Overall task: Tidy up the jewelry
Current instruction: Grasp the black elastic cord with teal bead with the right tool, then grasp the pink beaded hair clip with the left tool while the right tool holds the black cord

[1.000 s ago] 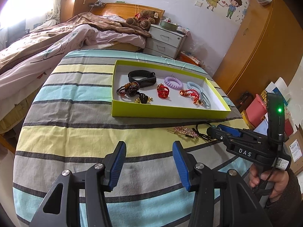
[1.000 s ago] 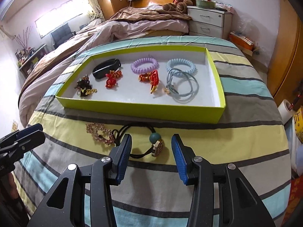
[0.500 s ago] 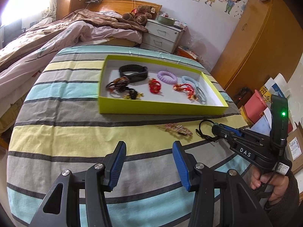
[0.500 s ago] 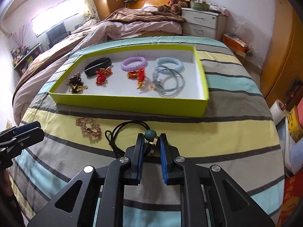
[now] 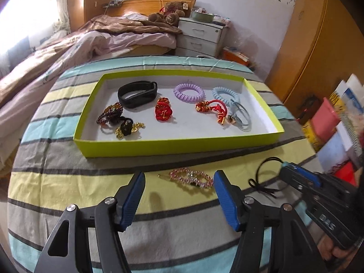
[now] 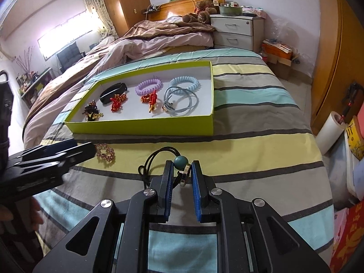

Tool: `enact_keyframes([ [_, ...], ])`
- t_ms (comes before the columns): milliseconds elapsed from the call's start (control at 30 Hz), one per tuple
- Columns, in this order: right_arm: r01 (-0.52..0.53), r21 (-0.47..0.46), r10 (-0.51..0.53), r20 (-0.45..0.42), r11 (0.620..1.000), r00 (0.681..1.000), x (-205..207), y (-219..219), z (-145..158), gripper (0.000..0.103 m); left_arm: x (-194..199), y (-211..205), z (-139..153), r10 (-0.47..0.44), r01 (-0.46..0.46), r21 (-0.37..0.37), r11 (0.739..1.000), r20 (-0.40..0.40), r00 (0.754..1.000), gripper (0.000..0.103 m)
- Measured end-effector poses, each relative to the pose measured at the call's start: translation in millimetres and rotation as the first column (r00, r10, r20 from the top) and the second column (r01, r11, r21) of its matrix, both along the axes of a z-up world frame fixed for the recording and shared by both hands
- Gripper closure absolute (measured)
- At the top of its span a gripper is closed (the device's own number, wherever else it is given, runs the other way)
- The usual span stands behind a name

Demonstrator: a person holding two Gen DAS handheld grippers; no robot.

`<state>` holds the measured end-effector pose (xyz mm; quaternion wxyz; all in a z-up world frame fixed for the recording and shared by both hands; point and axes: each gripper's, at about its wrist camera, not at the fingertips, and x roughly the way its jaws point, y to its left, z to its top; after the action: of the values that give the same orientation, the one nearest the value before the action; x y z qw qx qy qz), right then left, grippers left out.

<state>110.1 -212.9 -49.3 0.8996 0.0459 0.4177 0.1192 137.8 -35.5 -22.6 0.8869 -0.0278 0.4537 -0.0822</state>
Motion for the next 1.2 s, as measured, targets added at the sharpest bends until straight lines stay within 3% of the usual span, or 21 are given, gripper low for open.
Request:
enact_keyframes([
  [167,-0.011,0.023,0.011,0.0,1.0,1.0,0,-4,-2,0.087,7,-12,-8,0.033,-0.031,0.067,0.997,-0.021,0.999,0.041],
  [567,-0.049,0.033,0.048,0.008,0.998,0.999,1,1,-1,0.087,-2,0,-11,0.06,-0.053,0.114,0.992,-0.051,0.997,0.04],
  [933,-0.112,-0.008,0.112,0.008,0.994,0.994,13,29,0,0.087,-14,37,-8,0.12,-0.117,0.058,0.991,-0.052,0.991,0.04],
  [1200,-0.231,0.012,0.232,-0.07,0.973,0.97,28,64,-11,0.087,-23,55,7,0.142,-0.142,0.011,0.99,-0.011,0.99,0.04],
])
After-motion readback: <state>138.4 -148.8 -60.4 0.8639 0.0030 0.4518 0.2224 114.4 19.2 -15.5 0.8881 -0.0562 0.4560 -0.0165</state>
